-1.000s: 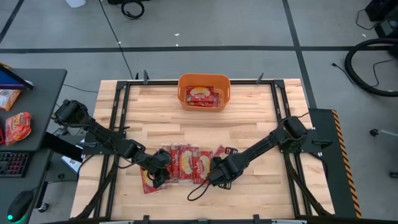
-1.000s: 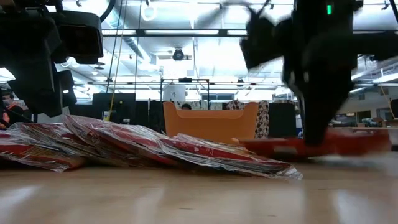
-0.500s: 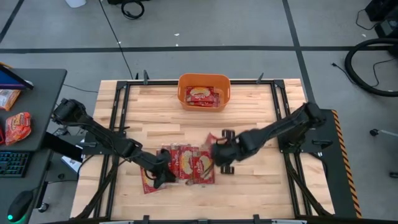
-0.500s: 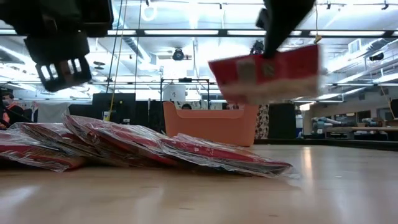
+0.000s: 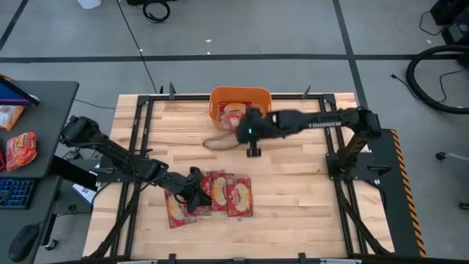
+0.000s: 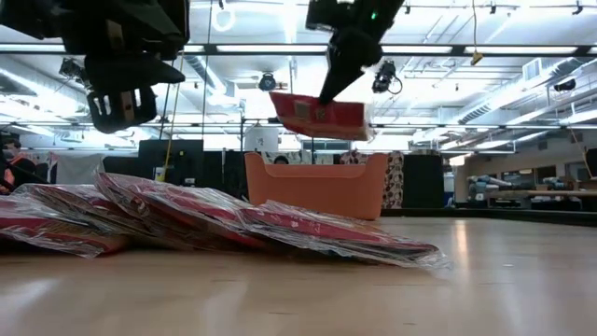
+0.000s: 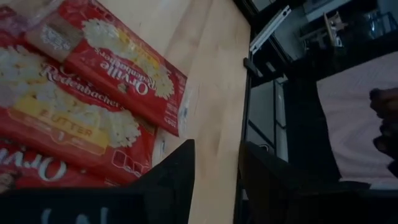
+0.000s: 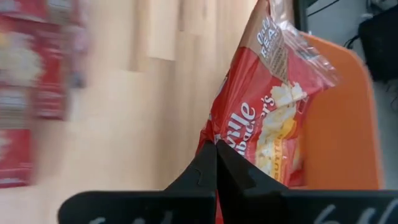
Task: Sort popcorn bags into baskets
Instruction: Put the red popcorn bag into the orange bin
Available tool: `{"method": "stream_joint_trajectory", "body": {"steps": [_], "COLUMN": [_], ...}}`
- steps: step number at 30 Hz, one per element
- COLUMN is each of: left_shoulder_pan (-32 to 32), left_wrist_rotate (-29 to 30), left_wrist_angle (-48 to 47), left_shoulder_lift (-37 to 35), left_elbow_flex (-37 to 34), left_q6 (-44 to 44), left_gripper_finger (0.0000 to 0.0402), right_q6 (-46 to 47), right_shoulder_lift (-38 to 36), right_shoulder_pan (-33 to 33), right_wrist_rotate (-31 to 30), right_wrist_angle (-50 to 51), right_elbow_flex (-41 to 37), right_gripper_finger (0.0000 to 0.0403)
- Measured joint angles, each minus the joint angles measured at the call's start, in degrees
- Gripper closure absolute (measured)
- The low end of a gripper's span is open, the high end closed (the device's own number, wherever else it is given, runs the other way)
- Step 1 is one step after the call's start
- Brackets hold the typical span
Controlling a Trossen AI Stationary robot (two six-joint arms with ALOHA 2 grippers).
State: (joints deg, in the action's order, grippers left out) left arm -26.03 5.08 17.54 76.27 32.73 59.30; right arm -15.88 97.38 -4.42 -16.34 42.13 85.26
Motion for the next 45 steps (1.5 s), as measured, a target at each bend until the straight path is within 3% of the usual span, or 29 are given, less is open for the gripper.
{"method": "stream_joint_trajectory", "body": {"steps": [9,14,19,24,30,32,39,45], "left_shoulder_pan": [0.0,0.0,0.0,0.0,0.0,0.0,-0.3,-0.3], "left_wrist_rotate": [3.6,5.6,5.6,5.6,5.6,5.3,5.2,5.2], "left_wrist_angle": [0.1,-0.2,-0.6,-1.4,-7.0,-8.9,-11.6,-11.5], "left_shoulder_lift": [0.0,0.0,0.0,0.0,0.0,0.0,0.1,0.1], "left_elbow_flex": [0.0,0.0,0.0,0.0,0.0,0.0,0.0,0.0], "left_q6": [3.2,4.6,6.1,5.2,1.6,1.5,-1.4,-2.1], "left_gripper_finger": [0.0271,0.0271,0.0271,0.0271,0.0271,0.0271,0.0271,0.0271], "right_q6": [-15.4,-17.1,-14.1,-4.9,9.1,13.2,23.5,24.3], "right_shoulder_lift": [4.9,10.3,10.8,6.8,4.8,4.9,6.5,7.9], "right_shoulder_pan": [-12.0,-16.6,-17.5,-14.2,-8.2,-5.7,4.8,12.2], "right_wrist_rotate": [2.9,4.2,4.0,6.8,27.3,30.7,28.0,22.9], "right_wrist_angle": [-7.7,-11.4,-8.9,-3.7,-1.0,-1.0,-1.1,-1.4], "right_elbow_flex": [0.2,0.0,0.0,0.1,0.1,0.1,0.0,-0.1], "right_gripper_finger": [0.0387,0.0342,0.0287,0.0254,0.0246,0.0245,0.0229,0.0187]}}
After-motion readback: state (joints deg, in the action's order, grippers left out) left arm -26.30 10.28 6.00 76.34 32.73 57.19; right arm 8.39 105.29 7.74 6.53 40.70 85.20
